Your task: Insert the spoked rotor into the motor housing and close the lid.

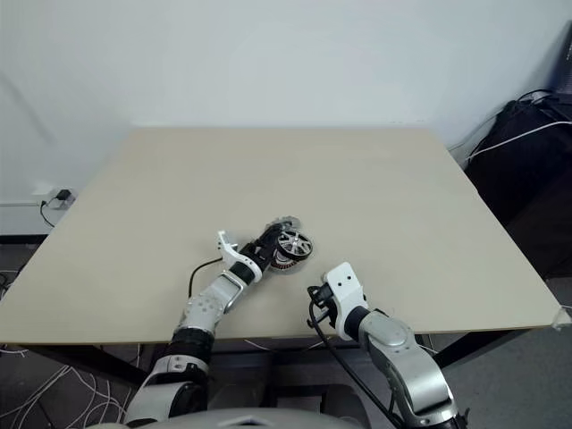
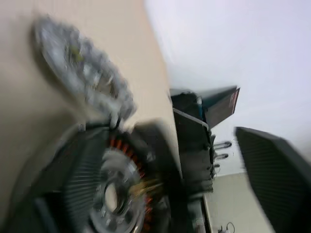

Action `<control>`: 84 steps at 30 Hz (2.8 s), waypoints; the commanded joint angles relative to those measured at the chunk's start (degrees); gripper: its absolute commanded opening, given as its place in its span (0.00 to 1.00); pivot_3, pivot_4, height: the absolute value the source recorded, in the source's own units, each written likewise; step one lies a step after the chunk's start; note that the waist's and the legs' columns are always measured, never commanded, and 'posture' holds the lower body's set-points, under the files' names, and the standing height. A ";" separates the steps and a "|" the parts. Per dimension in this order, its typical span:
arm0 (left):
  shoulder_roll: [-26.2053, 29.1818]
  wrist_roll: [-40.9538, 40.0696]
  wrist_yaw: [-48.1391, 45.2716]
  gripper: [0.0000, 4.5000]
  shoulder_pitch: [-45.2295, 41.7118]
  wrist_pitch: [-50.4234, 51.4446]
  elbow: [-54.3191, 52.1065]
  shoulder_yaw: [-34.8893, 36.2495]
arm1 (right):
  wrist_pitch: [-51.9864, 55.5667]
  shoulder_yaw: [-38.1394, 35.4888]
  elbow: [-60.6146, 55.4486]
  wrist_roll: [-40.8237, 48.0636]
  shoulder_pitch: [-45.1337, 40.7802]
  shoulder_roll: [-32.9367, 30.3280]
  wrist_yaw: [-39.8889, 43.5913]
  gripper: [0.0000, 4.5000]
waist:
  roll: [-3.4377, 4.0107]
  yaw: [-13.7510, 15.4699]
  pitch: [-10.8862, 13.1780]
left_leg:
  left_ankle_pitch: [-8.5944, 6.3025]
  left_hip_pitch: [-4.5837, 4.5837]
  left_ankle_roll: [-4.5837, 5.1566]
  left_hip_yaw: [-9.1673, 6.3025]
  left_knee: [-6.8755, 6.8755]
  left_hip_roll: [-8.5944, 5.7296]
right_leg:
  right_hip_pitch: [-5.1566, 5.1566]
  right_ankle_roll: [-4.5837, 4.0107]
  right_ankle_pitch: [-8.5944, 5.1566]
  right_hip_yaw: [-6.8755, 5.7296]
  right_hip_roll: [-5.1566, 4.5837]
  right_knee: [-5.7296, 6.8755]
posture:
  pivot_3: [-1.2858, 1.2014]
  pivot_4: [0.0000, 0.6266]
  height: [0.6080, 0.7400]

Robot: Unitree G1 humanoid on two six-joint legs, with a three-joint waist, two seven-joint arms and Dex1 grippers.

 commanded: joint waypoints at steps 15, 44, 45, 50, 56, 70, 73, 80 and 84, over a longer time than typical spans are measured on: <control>1.72 16.86 -3.98 0.99 18.31 -11.37 -27.03 -17.04 | -7.56 -1.25 1.87 -2.09 -1.46 2.50 -3.26 0.00 | 0.14 0.34 -0.08 | -0.05 -0.06 0.03 0.02 -0.03 -0.02 | -0.01 -0.19 -0.01 0.13 -0.13 -0.06 | 0.52 0.00 1.00; 17.90 49.83 -1.10 0.01 37.16 -34.12 -34.65 -26.81 | -8.89 -3.76 9.72 -1.38 -6.38 1.35 -0.30 0.00 | 0.67 -0.03 0.01 | -0.04 -0.03 -0.01 0.05 -0.39 0.00 | -0.17 -0.07 -0.31 0.14 -0.19 -0.05 | 0.52 0.00 1.00; 17.88 49.69 -1.16 0.01 36.83 -33.99 -34.40 -26.62 | -8.92 -4.05 10.03 -1.39 -6.48 1.35 -0.36 0.00 | 0.67 -0.04 0.01 | -0.04 -0.03 -0.01 0.05 -0.39 0.00 | -0.17 -0.07 -0.31 0.13 -0.19 -0.05 | 0.52 0.00 1.00; 17.78 49.75 -0.96 0.00 35.60 -34.15 -33.27 -25.81 | -9.18 -4.56 13.08 -1.93 -7.98 0.80 0.06 0.04 | 0.67 -0.03 0.01 | -0.04 -0.02 0.00 0.05 -0.36 0.00 | -0.16 -0.11 -0.27 0.12 -0.15 -0.05 | 0.52 0.00 1.00; 17.29 50.31 -0.42 0.00 35.90 -32.46 -35.78 -26.36 | -9.86 -4.49 17.87 -3.24 -11.82 0.11 0.61 0.34 | 0.69 -0.12 0.00 | -0.04 0.02 0.00 0.05 -0.35 0.00 | -0.16 -0.21 -0.19 0.12 -0.09 -0.01 | 0.52 0.00 1.00; 17.59 49.47 0.03 0.00 36.94 -30.96 -37.53 -25.80 | -12.22 -1.38 28.16 -5.63 -20.47 -0.17 6.02 0.34 | 0.71 -0.15 -0.01 | -0.03 0.06 0.00 0.05 -0.33 0.00 | -0.14 -0.33 -0.11 0.07 -0.03 0.00 | 0.52 0.00 1.00; 17.18 49.47 0.20 0.00 36.90 -30.62 -37.80 -26.06 | -12.64 -0.57 29.22 -6.09 -21.15 0.12 6.81 0.34 | 0.71 -0.16 -0.02 | -0.03 0.06 0.00 0.05 -0.32 0.00 | -0.14 -0.34 -0.11 0.08 -0.02 0.01 | 0.52 0.00 1.00; 16.35 49.42 0.16 0.00 36.79 -29.85 -38.33 -26.10 | -13.21 0.00 31.20 -6.96 -22.36 0.98 7.54 0.34 | 0.72 -0.17 -0.03 | -0.03 0.06 0.00 0.05 -0.30 0.00 | -0.14 -0.33 -0.10 0.09 -0.01 0.02 | 0.52 0.00 1.00; 16.34 49.17 0.00 0.00 36.67 -29.84 -38.28 -25.70 | -13.89 0.25 33.02 -7.48 -23.58 1.39 7.92 0.34 | 0.73 -0.19 -0.03 | -0.03 0.10 0.00 0.05 -0.29 0.00 | -0.14 -0.33 -0.10 0.09 0.00 0.07 | 0.52 0.00 1.00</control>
